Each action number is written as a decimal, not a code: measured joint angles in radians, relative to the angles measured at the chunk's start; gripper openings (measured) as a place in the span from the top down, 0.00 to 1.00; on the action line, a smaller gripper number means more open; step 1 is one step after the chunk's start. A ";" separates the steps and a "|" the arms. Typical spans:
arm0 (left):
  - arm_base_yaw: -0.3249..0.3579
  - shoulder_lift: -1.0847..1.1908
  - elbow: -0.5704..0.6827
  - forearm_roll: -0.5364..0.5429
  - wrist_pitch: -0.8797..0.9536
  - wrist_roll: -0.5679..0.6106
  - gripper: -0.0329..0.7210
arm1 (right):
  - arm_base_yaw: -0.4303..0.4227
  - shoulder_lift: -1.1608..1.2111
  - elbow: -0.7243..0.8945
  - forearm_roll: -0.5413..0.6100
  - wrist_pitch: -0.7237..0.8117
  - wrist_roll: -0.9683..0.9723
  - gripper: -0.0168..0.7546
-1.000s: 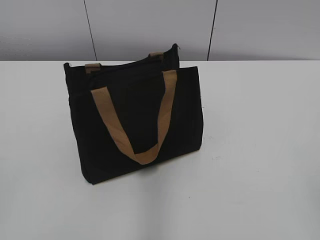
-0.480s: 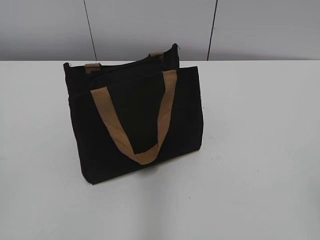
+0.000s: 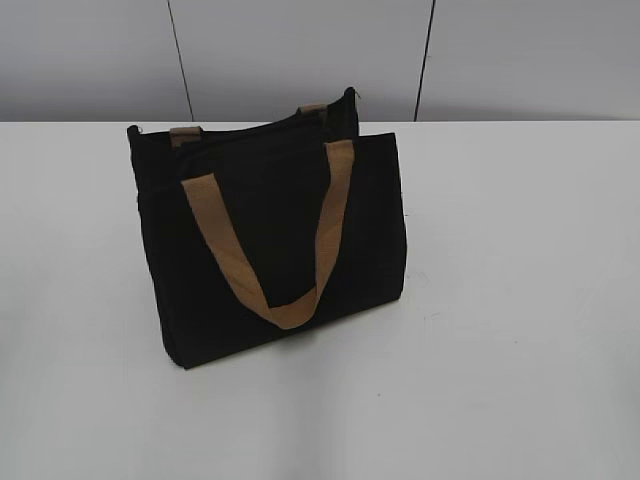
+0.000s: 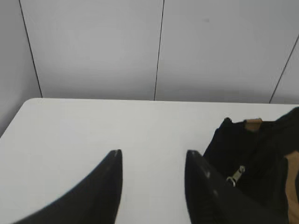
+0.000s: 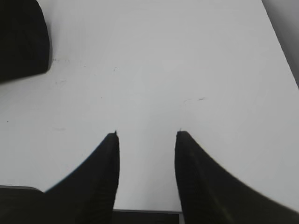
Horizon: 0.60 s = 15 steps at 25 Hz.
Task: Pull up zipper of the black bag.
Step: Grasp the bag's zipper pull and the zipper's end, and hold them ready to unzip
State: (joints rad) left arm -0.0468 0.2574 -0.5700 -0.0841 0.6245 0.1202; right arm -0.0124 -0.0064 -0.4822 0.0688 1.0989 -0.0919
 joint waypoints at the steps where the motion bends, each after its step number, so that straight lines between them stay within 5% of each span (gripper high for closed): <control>1: 0.000 0.033 0.000 -0.002 -0.037 0.001 0.52 | 0.000 0.000 0.000 0.000 0.000 0.000 0.57; 8: -0.120 0.310 0.014 -0.047 -0.334 0.002 0.43 | 0.000 0.000 0.000 0.000 0.000 0.000 0.57; 15: -0.246 0.623 0.190 -0.061 -0.790 0.001 0.43 | 0.000 0.000 0.000 0.000 0.000 0.000 0.57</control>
State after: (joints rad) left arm -0.2932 0.8801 -0.3802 -0.1454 -0.1659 0.1213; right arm -0.0124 -0.0064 -0.4822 0.0688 1.0989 -0.0919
